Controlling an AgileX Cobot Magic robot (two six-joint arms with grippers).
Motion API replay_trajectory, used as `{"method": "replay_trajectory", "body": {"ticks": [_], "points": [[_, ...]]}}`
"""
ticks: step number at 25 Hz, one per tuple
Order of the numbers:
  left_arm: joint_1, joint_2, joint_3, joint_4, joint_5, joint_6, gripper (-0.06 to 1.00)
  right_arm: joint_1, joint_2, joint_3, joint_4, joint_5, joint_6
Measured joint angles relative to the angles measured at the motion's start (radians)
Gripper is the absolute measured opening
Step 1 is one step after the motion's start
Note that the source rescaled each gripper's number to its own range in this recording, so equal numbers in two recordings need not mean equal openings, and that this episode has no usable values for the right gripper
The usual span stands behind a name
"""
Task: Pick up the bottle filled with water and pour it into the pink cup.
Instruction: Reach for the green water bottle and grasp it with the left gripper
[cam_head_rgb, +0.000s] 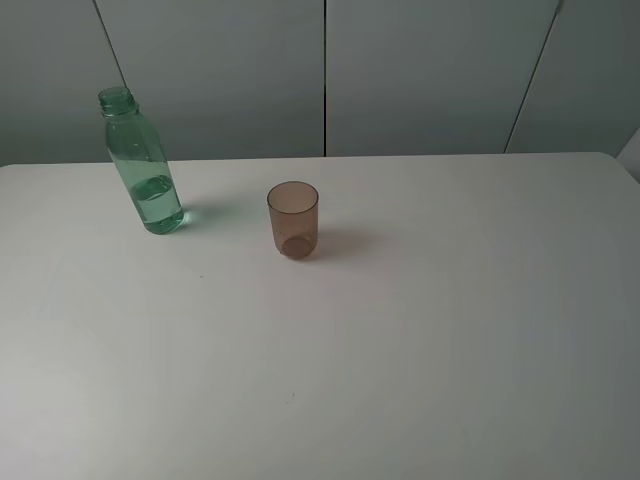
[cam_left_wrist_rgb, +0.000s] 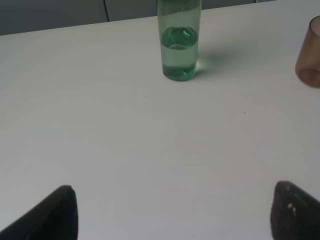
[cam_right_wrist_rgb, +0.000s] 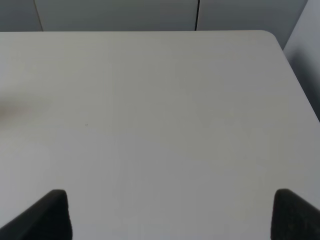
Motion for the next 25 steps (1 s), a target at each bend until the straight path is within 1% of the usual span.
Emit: {"method": "replay_trajectory", "body": {"ticks": [11, 15, 18, 20, 22, 25], "points": [[0.0, 0.001, -0.002, -0.004, 0.0, 0.006, 0.96, 0.0, 0.0, 0.0, 0.0, 0.0, 0.0], [0.0, 0.03, -0.062, -0.009, 0.0, 0.006, 0.96, 0.0, 0.0, 0.0, 0.0, 0.0, 0.0], [0.0, 0.126, -0.115, -0.009, -0.006, 0.006, 0.96, 0.0, 0.0, 0.0, 0.0, 0.0, 0.0], [0.0, 0.209, -0.15, -0.027, -0.034, 0.0, 0.96, 0.0, 0.0, 0.0, 0.0, 0.0, 0.0], [0.0, 0.303, -0.176, -0.052, -0.084, 0.006, 0.96, 0.0, 0.0, 0.0, 0.0, 0.0, 0.0], [0.0, 0.469, -0.204, -0.096, -0.219, 0.029, 0.96, 0.0, 0.0, 0.0, 0.0, 0.0, 0.0]]}}
